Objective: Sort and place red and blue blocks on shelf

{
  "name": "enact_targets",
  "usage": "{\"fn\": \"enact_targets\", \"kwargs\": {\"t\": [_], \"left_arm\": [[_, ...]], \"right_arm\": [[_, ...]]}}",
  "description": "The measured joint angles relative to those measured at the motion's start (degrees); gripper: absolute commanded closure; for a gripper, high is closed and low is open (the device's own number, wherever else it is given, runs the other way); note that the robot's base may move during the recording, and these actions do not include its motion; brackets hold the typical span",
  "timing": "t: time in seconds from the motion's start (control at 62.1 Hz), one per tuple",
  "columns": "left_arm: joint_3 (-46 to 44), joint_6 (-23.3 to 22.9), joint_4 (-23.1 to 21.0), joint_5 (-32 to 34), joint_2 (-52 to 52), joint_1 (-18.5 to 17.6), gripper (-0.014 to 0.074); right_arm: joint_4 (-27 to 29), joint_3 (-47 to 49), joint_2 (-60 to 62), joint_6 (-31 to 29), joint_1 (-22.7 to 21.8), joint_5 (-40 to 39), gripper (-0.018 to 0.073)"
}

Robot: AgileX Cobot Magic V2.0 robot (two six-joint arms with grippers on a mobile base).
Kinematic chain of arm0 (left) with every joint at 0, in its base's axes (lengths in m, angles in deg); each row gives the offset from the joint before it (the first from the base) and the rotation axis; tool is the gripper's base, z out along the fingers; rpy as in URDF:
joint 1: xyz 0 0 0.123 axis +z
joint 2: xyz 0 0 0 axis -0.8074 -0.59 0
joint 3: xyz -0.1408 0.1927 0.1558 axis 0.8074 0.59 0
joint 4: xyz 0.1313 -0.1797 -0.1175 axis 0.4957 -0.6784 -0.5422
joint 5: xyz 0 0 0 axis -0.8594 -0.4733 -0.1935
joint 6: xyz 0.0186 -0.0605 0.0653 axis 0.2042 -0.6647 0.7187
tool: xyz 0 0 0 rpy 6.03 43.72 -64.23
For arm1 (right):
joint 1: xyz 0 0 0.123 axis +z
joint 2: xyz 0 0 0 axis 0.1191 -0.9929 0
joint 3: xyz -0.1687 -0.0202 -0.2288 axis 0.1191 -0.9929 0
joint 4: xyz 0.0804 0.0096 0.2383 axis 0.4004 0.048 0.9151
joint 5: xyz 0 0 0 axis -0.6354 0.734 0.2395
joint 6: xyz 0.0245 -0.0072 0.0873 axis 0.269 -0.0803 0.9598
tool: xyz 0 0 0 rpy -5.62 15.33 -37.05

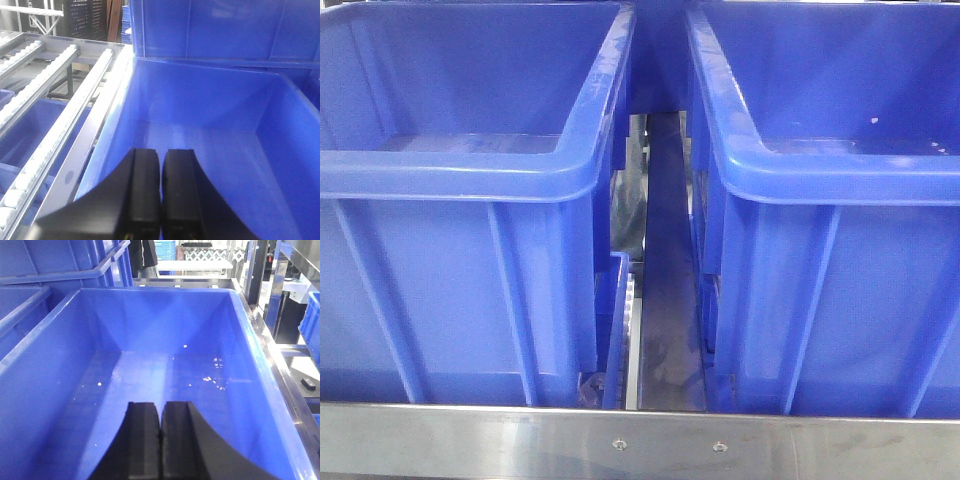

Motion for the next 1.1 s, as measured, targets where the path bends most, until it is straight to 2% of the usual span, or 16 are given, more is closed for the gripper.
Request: {"fn": "enact_targets", "kwargs": {"t": [0.274, 0.499, 0.709, 0.854, 1.096], "left_arm": [[0.0, 0.0, 0.0, -0.04, 0.0, 0.0, 0.0472], [0.0, 0.0, 0.0, -0.13, 0.0, 0.0, 0.0472], [0.0, 0.0, 0.0, -0.26, 0.09, 0.0, 0.0472], [0.0, 0.0, 0.0, -0.26, 0.09, 0.0, 0.0472], [0.0, 0.0, 0.0, -0.26, 0.09, 0.0, 0.0472]], "right_arm": [[0.0, -4.16, 3.95, 0.0, -0.34, -1.06, 0.0508], [0.0, -15.52, 12.57, 0.0, -0.48, -7.36, 0.0508], [-0.71, -24.29, 13.68, 0.0, -0.48, -15.1, 0.0508], [-0.84, -25.23, 13.68, 0.0, -0.48, -18.3, 0.0508], [-0.84, -25.27, 13.68, 0.0, -0.48, -18.92, 0.0508]]}}
